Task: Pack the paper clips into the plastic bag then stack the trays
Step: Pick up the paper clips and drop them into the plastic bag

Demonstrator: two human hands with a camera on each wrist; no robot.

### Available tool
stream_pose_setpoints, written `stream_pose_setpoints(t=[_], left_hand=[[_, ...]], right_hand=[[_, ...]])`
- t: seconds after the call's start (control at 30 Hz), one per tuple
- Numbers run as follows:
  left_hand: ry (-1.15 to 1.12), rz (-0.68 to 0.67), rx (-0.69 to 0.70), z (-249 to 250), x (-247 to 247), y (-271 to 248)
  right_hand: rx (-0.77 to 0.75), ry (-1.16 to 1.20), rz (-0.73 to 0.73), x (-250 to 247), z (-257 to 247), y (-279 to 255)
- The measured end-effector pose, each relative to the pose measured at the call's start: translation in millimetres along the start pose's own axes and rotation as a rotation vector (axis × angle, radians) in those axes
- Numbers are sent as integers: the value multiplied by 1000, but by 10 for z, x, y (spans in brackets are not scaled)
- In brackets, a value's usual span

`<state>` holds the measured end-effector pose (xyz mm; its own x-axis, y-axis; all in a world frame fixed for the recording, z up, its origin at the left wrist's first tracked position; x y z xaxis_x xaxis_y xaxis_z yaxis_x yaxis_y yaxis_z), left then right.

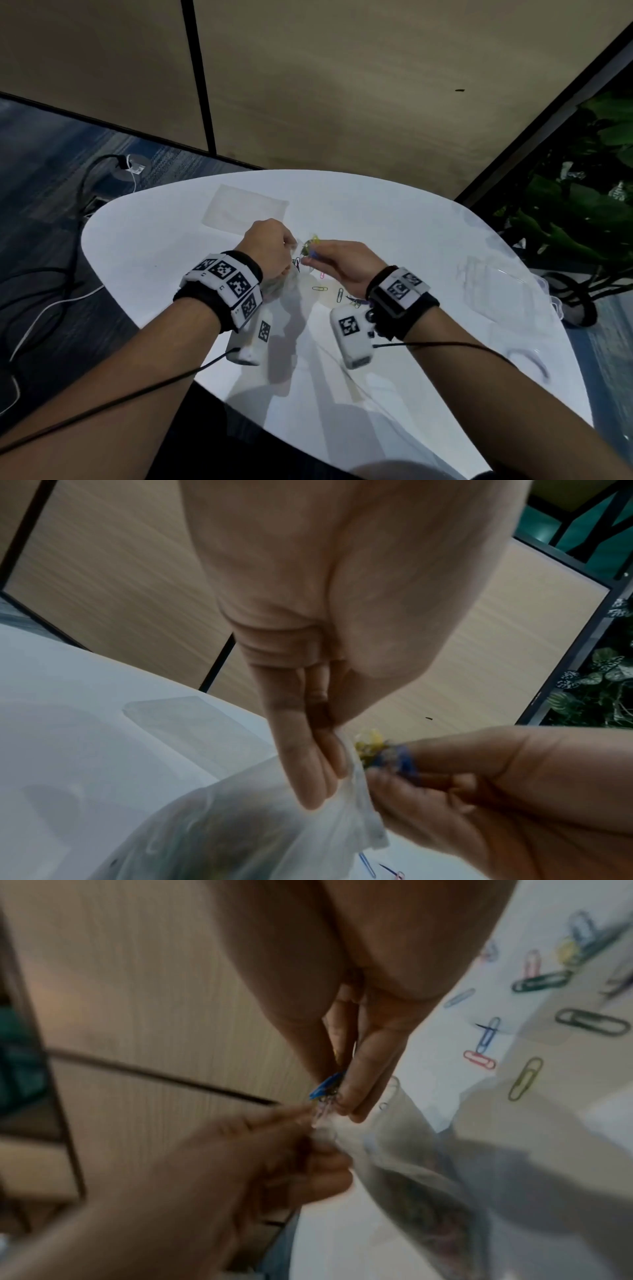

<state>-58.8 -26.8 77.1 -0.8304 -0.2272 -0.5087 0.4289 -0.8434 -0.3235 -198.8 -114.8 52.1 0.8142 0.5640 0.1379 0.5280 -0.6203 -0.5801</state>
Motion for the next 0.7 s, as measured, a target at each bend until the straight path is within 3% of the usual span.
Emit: stream_pose_setpoints(t=[0.23, 0.37, 0.7], left_hand=[[95, -16, 27, 103, 77, -45], [85, -44, 25, 94, 84, -50], [42, -26, 30, 63, 54, -28]], right_hand=[[-180, -805, 224, 165, 151, 60], [-301, -961, 271, 195, 143, 38], [-418, -1187, 227, 236, 103, 25]])
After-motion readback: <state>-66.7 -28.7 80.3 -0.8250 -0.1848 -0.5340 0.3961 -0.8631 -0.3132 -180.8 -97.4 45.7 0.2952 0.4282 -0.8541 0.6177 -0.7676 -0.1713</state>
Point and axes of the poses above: each hand's wrist, its own y-axis towards the middle knuckle, its own x-axis out of the palm, z = x × y, the point moved 1 cm from there along y, towards the middle knuckle, and after that the axes turned 10 degrees about -y, right-handed, at the moved point
